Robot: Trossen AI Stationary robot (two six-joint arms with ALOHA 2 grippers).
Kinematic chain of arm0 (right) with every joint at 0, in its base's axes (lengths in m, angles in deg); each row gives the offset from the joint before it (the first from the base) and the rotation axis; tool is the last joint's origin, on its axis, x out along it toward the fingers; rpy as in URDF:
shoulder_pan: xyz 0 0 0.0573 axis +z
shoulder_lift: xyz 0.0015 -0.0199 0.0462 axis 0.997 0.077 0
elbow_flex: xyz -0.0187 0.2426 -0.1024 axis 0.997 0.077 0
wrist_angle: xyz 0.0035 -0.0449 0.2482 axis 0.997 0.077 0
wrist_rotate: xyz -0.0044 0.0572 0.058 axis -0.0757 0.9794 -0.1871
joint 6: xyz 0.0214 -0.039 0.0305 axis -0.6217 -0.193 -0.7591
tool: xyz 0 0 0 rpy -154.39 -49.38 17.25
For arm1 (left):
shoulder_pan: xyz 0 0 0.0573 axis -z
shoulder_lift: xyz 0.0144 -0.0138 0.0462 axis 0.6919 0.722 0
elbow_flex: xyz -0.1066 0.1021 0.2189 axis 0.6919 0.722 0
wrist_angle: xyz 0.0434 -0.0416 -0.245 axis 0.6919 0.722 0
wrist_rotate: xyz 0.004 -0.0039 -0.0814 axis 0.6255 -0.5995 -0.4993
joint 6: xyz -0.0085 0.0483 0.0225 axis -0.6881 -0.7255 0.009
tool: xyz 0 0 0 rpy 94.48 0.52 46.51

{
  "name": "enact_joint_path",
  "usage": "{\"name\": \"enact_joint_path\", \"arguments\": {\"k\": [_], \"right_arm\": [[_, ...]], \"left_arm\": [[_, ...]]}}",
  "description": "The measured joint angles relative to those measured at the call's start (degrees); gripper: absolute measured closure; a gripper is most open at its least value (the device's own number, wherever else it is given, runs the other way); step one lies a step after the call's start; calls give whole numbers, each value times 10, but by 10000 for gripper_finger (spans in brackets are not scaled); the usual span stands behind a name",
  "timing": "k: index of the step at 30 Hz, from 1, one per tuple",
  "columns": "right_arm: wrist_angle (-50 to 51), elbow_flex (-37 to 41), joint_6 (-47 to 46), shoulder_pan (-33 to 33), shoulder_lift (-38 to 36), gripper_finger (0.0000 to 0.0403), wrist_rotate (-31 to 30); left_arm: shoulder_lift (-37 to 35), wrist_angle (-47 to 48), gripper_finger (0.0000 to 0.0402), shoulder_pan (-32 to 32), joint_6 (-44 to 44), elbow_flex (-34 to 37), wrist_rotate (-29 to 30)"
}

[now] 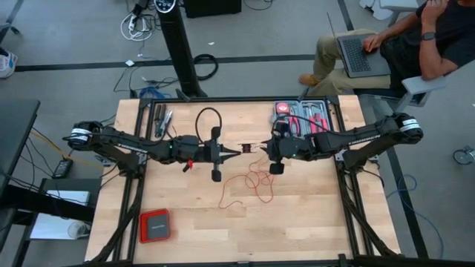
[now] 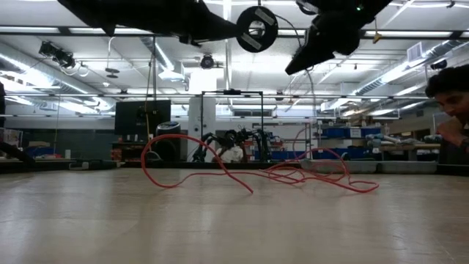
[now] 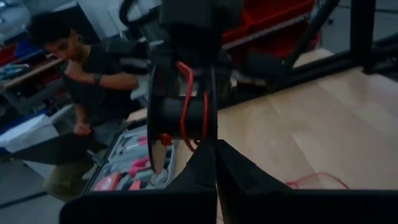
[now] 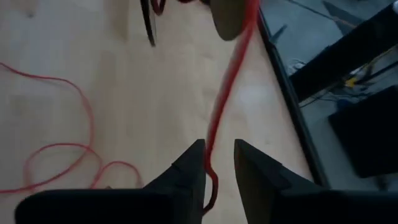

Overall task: Coil cords
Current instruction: Coil the red cable wire onto the black spool

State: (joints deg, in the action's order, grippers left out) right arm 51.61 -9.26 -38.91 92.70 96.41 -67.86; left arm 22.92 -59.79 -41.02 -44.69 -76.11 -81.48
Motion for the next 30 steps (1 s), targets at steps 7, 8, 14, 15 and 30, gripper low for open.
{"name": "enact_joint_path", "arguments": {"k": [7,8,14,15,30], "right_arm": [[-66,54,-27,0,-43,325,68],[-82,64,-27,0,-50,325,77],[-141,121,-38,2,-102,332,92],[-153,130,-39,2,-110,333,93],[-280,205,-26,0,-128,370,117]], "left_arm": [[-17,12,401,4,0,0,4],[-18,5,401,4,0,0,4],[-35,18,401,4,2,0,4],[-36,18,401,4,2,0,3],[-38,5,401,4,12,0,-6]]}}
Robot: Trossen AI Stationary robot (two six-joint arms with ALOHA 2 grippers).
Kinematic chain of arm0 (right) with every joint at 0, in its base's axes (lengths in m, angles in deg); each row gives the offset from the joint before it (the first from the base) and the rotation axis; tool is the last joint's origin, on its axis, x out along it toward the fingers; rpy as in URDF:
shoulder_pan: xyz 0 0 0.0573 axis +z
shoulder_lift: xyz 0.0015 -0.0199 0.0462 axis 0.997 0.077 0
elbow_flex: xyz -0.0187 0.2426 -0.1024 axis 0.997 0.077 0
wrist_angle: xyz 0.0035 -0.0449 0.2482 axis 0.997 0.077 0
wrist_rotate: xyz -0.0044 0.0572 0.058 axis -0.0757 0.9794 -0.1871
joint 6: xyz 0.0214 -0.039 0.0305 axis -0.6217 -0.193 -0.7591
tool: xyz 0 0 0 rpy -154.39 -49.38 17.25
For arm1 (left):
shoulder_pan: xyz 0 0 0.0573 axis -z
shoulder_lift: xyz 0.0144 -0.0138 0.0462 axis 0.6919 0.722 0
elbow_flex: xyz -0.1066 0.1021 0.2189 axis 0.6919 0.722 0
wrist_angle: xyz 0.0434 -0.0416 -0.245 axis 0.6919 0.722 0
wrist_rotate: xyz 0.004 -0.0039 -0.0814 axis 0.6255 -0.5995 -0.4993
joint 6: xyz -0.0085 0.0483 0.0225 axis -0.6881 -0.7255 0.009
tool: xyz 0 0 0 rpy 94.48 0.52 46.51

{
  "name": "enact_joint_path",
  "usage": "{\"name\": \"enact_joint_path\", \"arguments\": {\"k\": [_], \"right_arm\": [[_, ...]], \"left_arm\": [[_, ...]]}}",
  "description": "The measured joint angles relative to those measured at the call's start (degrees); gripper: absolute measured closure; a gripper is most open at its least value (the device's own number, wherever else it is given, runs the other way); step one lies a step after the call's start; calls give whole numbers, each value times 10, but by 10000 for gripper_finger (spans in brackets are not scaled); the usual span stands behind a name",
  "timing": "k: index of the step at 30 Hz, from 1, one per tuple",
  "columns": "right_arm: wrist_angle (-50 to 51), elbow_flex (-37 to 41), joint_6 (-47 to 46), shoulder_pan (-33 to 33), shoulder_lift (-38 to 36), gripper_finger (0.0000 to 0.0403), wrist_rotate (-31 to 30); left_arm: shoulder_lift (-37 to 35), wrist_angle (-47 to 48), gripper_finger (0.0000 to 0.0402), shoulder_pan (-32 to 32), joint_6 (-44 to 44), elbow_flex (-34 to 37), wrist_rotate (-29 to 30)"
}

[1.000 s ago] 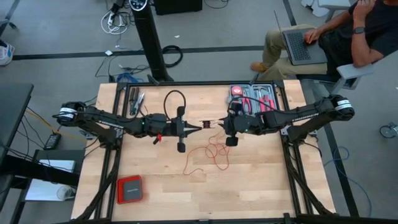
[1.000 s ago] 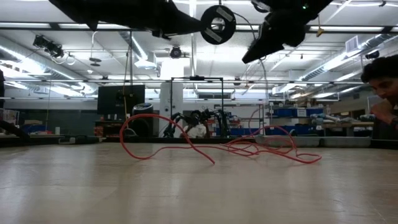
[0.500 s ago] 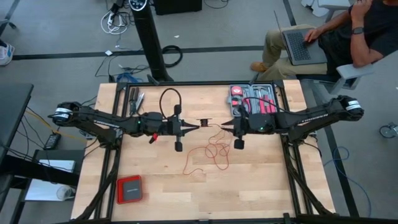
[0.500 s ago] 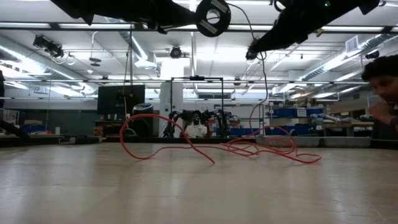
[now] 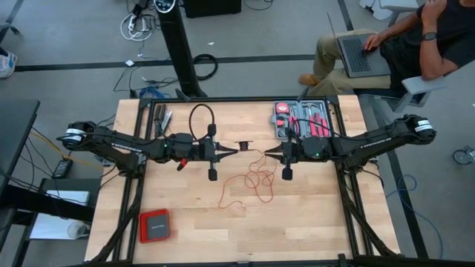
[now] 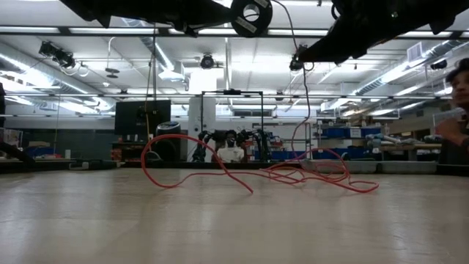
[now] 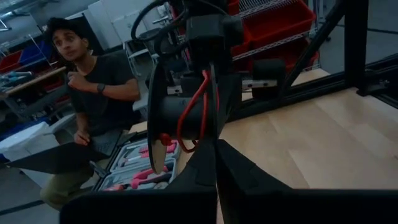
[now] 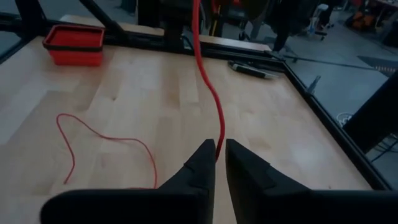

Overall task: Coil cords
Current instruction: Coil the red cable wire onto the black spool

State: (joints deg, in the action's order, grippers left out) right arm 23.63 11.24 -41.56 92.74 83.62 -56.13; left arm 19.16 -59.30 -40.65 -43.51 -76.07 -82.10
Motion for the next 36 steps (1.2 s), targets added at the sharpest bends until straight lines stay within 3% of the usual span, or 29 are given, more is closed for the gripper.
{"name": "enact_joint_path", "arguments": {"k": [13,25,32,36], "right_arm": [[-18,0,2,-16,3,391,9],[-62,-1,5,-21,73,402,-1],[-164,-1,21,-33,153,402,29],[-220,-11,41,-60,195,402,80]], "left_arm": [[0,-18,401,0,1,0,-1],[1,-54,401,0,1,0,-14],[1,-69,401,-1,1,0,-78],[2,-56,401,-5,1,0,-134]]}}
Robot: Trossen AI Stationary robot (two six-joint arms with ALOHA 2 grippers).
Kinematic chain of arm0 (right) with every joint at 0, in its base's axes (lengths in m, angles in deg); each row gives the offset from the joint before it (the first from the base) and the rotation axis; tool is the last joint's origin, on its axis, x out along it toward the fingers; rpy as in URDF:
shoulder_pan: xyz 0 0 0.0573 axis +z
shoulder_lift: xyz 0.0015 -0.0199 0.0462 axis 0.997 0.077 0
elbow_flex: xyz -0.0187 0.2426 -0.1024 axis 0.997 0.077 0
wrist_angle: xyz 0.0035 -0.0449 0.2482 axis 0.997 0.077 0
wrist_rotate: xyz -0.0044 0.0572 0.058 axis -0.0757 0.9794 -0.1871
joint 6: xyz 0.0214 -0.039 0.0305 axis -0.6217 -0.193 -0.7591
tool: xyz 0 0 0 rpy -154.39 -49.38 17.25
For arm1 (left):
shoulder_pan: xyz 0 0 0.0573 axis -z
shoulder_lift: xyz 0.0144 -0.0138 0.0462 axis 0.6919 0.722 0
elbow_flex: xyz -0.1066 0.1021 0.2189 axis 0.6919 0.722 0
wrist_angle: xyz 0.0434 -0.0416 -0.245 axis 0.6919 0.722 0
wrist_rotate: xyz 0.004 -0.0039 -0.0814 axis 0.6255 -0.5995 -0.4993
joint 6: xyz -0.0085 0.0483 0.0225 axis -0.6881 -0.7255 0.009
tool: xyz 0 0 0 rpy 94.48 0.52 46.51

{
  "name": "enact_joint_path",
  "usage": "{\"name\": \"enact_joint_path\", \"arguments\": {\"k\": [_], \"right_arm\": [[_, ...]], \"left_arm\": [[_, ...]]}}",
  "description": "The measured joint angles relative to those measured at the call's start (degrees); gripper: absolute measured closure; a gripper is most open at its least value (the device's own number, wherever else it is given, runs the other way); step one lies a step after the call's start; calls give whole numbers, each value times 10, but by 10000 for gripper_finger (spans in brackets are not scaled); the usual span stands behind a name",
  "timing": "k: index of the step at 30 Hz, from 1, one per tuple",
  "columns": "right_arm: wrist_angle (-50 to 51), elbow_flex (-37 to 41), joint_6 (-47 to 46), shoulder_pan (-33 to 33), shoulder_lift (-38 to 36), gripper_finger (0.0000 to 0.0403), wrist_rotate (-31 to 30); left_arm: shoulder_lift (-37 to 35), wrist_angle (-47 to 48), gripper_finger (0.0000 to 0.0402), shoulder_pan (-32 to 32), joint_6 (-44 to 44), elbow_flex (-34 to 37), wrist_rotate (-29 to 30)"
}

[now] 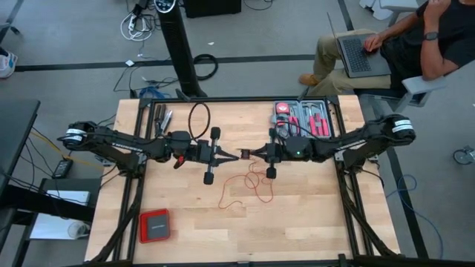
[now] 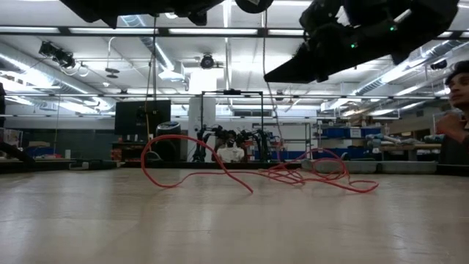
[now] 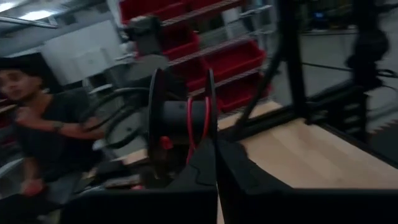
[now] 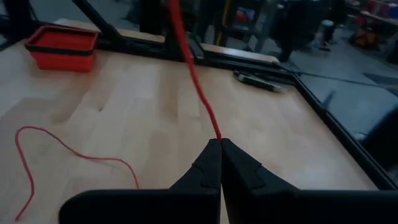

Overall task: Coil cords
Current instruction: Coil the red cable wire onto the black spool

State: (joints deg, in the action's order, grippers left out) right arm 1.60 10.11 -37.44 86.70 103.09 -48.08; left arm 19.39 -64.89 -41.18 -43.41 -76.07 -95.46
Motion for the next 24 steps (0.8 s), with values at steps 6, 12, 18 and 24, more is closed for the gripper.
{"name": "enact_joint_path", "arguments": {"k": [6,12,18,24], "right_arm": [[-3,-54,73,-30,62,403,144],[33,-116,137,-46,89,403,209],[104,-188,211,-17,87,403,126],[132,-217,282,14,87,403,96]], "left_arm": [[0,19,401,0,-11,0,-65],[0,36,401,0,-14,0,-148],[4,88,401,0,-11,0,-156],[10,111,401,-1,1,0,-169]]}}
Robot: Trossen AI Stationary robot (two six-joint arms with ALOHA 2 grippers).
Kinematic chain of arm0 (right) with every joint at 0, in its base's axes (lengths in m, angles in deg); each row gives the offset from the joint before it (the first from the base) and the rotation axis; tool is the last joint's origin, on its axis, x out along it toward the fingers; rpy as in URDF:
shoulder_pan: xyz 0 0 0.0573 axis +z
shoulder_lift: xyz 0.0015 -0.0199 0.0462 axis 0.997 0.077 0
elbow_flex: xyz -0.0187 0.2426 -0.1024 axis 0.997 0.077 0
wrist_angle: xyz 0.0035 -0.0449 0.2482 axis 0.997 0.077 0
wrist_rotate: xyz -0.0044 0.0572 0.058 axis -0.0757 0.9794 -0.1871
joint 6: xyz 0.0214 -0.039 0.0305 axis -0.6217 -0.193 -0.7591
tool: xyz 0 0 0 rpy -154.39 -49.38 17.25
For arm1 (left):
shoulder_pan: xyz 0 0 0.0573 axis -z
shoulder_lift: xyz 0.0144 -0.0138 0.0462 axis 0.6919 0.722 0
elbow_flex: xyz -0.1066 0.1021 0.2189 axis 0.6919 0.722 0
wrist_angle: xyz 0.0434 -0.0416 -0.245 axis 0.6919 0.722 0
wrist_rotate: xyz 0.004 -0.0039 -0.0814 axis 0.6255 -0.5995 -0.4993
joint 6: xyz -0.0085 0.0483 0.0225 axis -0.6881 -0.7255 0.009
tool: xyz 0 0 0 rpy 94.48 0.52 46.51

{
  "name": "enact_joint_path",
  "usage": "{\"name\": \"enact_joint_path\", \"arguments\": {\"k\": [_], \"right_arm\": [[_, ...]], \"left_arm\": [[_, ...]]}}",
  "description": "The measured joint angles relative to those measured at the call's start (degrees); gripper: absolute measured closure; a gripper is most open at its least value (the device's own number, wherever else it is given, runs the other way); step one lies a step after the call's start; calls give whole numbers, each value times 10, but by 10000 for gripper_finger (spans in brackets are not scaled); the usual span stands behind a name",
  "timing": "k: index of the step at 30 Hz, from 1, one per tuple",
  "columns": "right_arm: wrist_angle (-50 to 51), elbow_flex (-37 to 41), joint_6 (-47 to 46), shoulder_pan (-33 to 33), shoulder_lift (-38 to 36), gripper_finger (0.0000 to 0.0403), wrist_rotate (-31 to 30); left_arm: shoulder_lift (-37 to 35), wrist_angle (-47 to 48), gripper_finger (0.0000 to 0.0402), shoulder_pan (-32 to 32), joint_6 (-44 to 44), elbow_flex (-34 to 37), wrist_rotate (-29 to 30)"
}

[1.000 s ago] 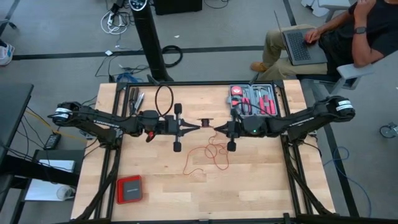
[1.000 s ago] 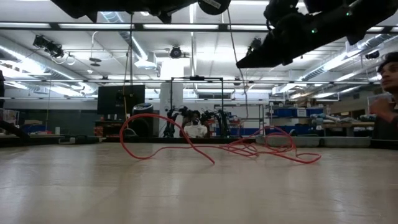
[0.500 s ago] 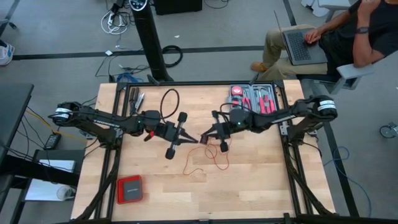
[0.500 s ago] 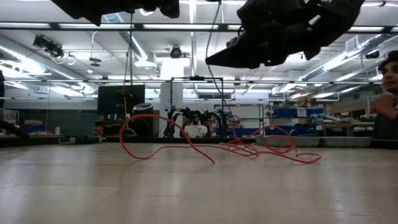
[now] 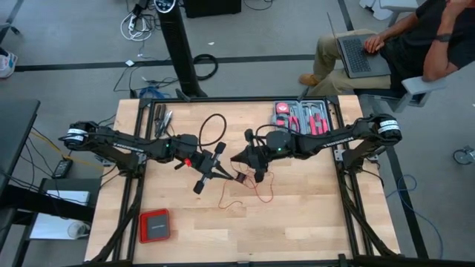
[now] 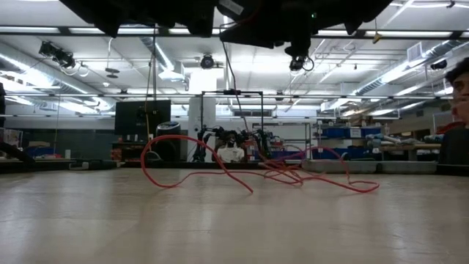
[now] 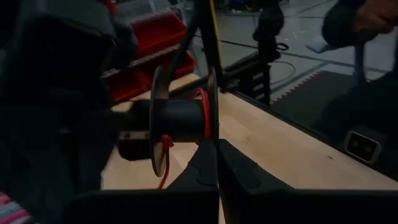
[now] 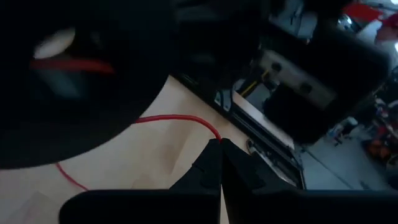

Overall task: Coil cords
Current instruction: Coil the red cable wire onto the black spool

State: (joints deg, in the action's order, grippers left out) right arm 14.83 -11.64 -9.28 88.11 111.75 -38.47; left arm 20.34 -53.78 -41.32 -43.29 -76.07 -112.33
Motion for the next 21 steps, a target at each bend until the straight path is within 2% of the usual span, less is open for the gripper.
{"name": "enact_joint_path", "arguments": {"k": [9,14,21], "right_arm": [[16,-8,44,-2,0,403,80],[80,-24,49,-17,0,403,83],[96,-34,47,-18,-1,403,117]], "left_arm": [[4,12,401,-3,14,0,-40],[14,18,401,-22,65,0,-111],[14,14,401,-46,62,0,-144]]}}
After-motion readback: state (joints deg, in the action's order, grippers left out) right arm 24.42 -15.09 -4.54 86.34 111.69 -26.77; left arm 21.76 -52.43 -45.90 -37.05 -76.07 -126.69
